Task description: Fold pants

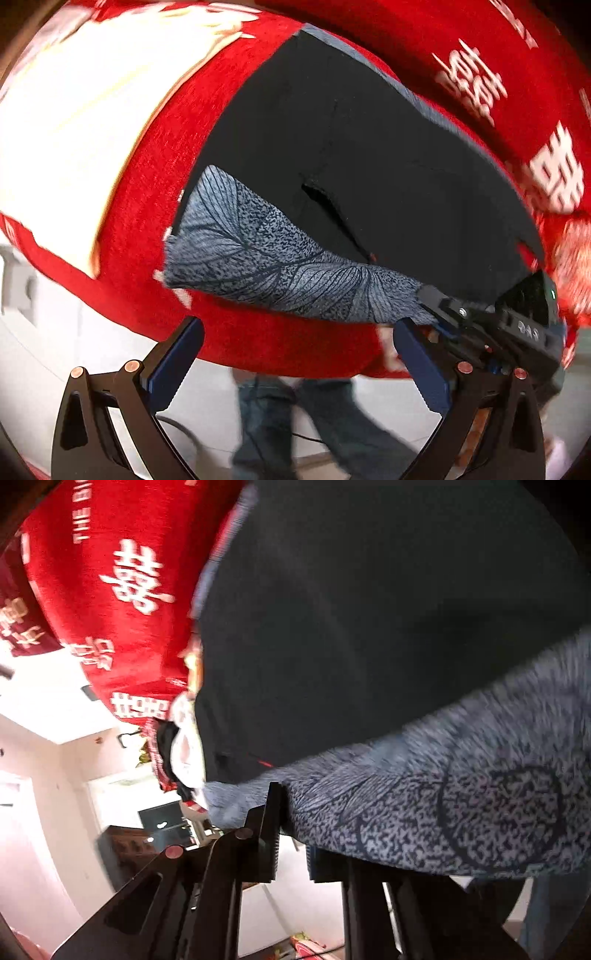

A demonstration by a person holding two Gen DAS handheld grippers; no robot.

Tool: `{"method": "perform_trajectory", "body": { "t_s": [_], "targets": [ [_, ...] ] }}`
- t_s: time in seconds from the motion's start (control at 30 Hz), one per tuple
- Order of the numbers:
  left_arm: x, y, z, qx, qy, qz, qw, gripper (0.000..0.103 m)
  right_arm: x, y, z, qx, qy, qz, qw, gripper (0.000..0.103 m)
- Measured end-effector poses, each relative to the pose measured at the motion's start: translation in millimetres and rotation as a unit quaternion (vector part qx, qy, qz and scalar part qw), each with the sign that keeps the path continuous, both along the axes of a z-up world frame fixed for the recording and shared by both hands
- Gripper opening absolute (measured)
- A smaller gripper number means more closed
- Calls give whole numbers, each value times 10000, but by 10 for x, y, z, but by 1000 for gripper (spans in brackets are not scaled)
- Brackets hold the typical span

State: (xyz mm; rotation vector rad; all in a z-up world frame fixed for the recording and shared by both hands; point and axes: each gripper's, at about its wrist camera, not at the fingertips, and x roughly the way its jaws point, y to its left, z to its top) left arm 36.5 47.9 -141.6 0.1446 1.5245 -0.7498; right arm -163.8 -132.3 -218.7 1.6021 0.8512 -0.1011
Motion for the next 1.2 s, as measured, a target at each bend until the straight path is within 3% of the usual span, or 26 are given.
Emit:
{"method": "perform_trajectory", "body": {
  "t_s": [0.13, 0.2, 0.23, 0.27, 0.33, 0.4, 0.47, 0.7, 0.77, 0.8, 0.87, 0.93, 1.0, 1.07, 1.2],
  "targets": [
    [93, -108, 85, -416, 231, 420, 9980, 103, 73, -49, 424, -292, -307, 202, 9989, 12],
    [118, -168, 28, -444, 359, 579, 9967, 103, 99, -23, 493, -345, -301, 310, 9985, 12],
    [131, -196, 0, -477, 394, 679, 9958, 98, 120, -8, 500, -388, -256, 416, 9981, 12],
    [147, -222, -30, -478, 385, 764, 9952, 66, 143, 8, 476, -422, -186, 537, 9975, 15],
    [186, -293, -157, -350, 590, 689, 9953, 32, 128, 19, 426, -443, 27, 774, 9960, 17],
    [173, -316, -253, -244, 656, 707, 9950, 32, -17, -26, 376, -491, 234, 795, 9954, 26],
    [138, -330, -242, -175, 568, 538, 9968, 32, -291, -135, 338, -553, 413, 578, 9959, 47],
    [46, -425, -254, -89, 456, 133, 9988, 32, -1328, -468, 125, -130, 627, -787, 9948, 49],
    [53, -454, -304, -35, 473, 107, 9988, 32, -1469, -537, 14, 218, 388, -1284, 9907, 49],
    [50, -449, -321, -64, 472, 224, 9986, 32, -1508, -576, -12, 370, 247, -1555, 9868, 48],
    [76, -423, -297, -18, 521, 408, 9978, 25, -1531, -648, 27, 512, 188, -1881, 9806, 6],
    [121, -418, -194, -64, 556, 565, 9968, 24, -1464, -763, 236, 390, 302, -1865, 9812, 6],
    [174, -450, -17, -83, 475, 688, 9965, 24, -1363, -909, 541, -5, 254, -1477, 9887, 6],
    [249, -548, 199, -182, 365, 799, 9960, 24, -1146, -1167, 882, -360, 72, -1036, 9939, 6],
    [555, -955, 557, -478, 49, 984, 9940, 24, -508, -1699, 1237, -694, -129, -358, 9969, 6]
  ]
}}
